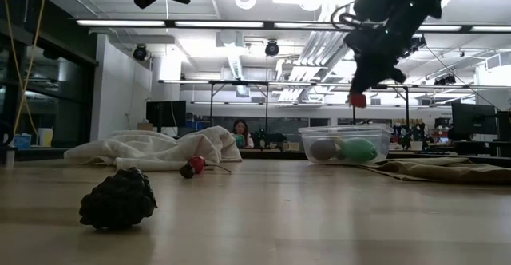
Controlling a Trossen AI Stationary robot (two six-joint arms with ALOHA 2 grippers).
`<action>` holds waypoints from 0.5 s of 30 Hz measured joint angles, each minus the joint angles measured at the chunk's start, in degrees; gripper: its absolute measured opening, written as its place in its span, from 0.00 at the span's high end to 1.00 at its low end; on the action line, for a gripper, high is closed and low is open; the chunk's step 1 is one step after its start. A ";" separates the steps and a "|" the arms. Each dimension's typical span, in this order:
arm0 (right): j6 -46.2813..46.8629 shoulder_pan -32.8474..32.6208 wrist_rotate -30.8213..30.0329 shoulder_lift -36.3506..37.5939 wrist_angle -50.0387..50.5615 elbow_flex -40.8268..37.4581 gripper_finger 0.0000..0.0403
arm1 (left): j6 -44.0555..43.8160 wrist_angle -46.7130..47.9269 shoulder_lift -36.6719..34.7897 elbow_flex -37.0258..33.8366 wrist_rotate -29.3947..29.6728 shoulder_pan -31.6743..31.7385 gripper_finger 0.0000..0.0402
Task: Pick and placing Produce into tupperware
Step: Put the red strawberry into the transparent bin
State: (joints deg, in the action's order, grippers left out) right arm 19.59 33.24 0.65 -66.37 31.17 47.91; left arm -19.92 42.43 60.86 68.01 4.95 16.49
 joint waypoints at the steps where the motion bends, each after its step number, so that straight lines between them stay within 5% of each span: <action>1: 0.99 -0.26 0.27 0.02 -1.02 -1.01 1.00 | 0.00 -0.02 0.00 0.00 0.00 0.00 0.65; 15: 3.48 -1.09 -6.21 -0.16 -0.18 -5.39 1.00 | 0.13 0.07 0.20 0.00 0.12 0.00 0.65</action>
State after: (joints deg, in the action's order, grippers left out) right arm 23.07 32.16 -5.56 -66.53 30.99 42.52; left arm -19.79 42.50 61.06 68.01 5.07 16.49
